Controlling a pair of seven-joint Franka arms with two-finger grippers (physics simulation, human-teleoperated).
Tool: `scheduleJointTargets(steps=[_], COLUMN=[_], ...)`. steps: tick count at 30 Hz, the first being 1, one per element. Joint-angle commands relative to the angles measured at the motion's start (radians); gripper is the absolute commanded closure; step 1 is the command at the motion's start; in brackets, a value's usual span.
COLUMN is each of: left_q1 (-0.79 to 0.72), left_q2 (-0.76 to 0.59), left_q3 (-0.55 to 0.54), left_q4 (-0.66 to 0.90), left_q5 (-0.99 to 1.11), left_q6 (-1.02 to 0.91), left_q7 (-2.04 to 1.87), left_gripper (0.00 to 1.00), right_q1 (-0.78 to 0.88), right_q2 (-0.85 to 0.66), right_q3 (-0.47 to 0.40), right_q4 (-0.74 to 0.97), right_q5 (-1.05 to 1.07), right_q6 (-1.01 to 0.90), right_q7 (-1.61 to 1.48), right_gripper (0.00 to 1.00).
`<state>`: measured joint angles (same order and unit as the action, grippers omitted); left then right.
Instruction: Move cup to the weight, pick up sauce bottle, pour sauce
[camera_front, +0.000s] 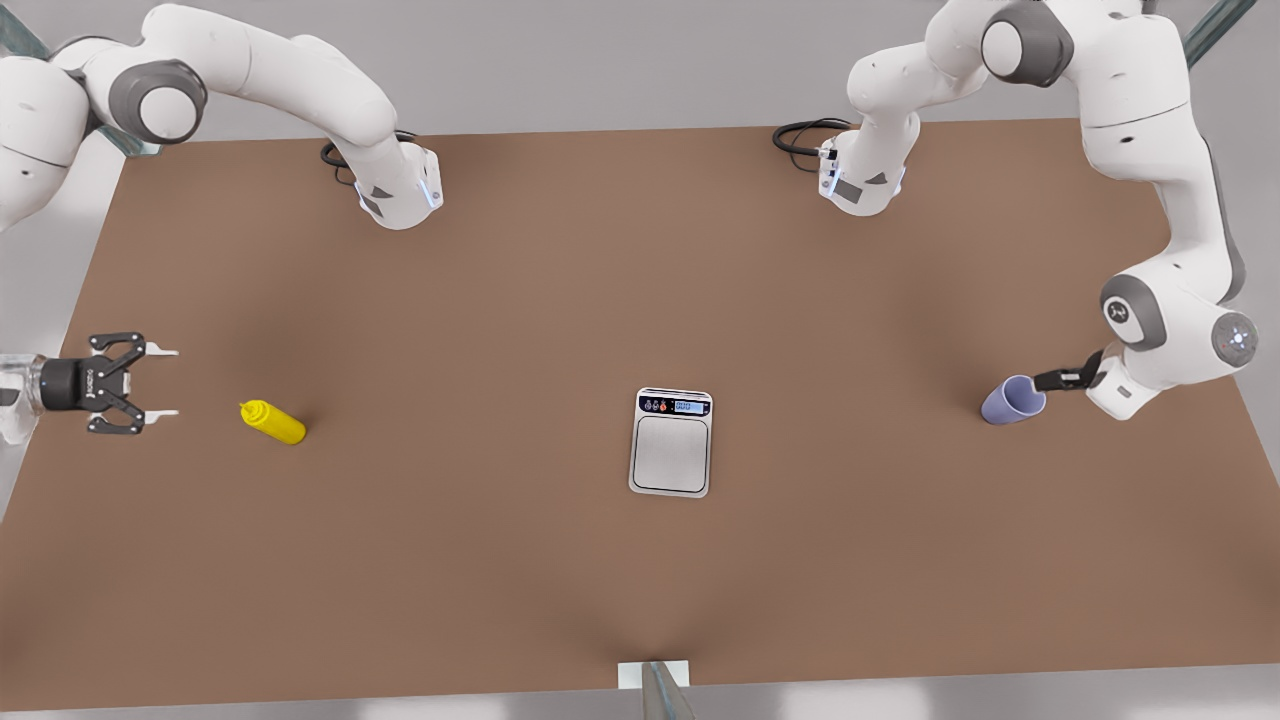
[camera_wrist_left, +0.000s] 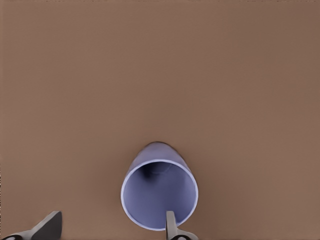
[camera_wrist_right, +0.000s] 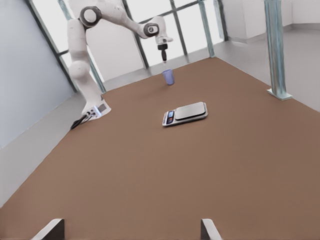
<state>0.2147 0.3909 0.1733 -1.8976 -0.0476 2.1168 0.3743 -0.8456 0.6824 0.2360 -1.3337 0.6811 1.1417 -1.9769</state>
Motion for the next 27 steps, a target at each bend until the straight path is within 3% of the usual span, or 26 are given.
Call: scheduleJointTargets(steps=[1,20,23,27], left_q1=[0.0,0.0,0.0,0.0], left_q2=[0.003,0.111,0.124,0.146], left_q3=[0.0,-0.002,-0.002,-0.003], left_q4=[0.0,0.009,0.009,0.009], left_q5=[0.0,-0.015,-0.015,-0.015], left_q6=[0.002,0.043,0.054,0.055], left_q7=[0.0,-0.005,-0.005,0.0], left_gripper=[0.0,0.01,0.45,0.48], right_q1=[-0.006,-0.093,-0.101,-0.109], right_q2=[0.003,0.12,0.147,0.187], right_q3=[0.0,-0.001,-0.001,-0.001], right_q4=[-0.007,-0.144,-0.144,-0.144], right_q5=[0.0,0.041,0.04,0.046], right_q6=[-0.003,0.204,0.205,0.204], right_q7=[-0.02,-0.083,-0.151,-0.287], right_gripper=[0.0,0.0,0.0,0.0])
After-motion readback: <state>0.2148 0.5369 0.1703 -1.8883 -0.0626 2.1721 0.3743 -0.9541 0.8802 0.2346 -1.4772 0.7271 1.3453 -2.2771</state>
